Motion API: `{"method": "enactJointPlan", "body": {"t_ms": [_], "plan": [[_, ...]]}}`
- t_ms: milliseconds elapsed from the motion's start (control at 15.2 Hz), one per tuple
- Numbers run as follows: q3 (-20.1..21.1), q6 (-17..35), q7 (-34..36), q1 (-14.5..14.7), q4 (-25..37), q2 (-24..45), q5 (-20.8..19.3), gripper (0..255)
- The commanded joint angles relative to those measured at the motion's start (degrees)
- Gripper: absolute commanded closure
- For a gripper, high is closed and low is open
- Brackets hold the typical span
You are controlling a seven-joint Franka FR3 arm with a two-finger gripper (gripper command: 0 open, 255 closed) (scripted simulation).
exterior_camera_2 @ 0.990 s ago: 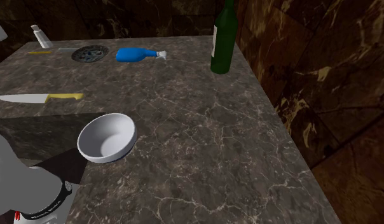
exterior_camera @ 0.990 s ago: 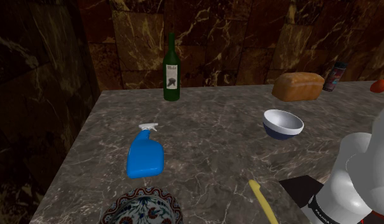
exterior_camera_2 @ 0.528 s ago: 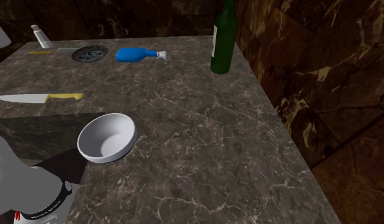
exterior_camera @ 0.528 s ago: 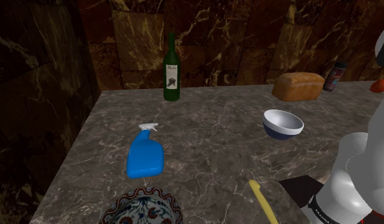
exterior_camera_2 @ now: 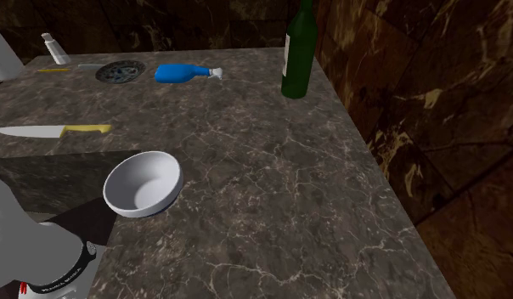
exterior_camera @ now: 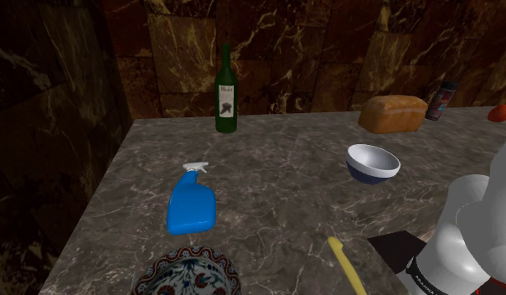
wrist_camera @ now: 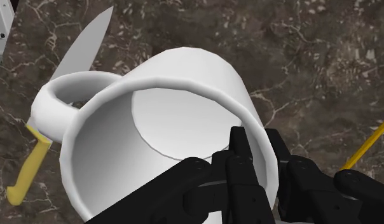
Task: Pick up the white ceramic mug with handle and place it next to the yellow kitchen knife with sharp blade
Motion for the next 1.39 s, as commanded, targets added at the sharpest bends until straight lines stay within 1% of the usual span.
{"method": "enactJointPlan", "body": {"t_ms": [0, 528, 1056, 1320], "plan": [[-0.1, 1.5, -0.3, -0.1, -1.6, -0.3, 0.3, 255], [-0.3, 7.7, -1.3, -0.4, -8.2, -1.3, 1.3, 255], [0.0, 13.7, -0.8, -0.1, -13.7, -0.1, 0.3, 255], [0.0, 13.7, -0.8, -0.1, -13.7, -0.1, 0.3, 255]]}}
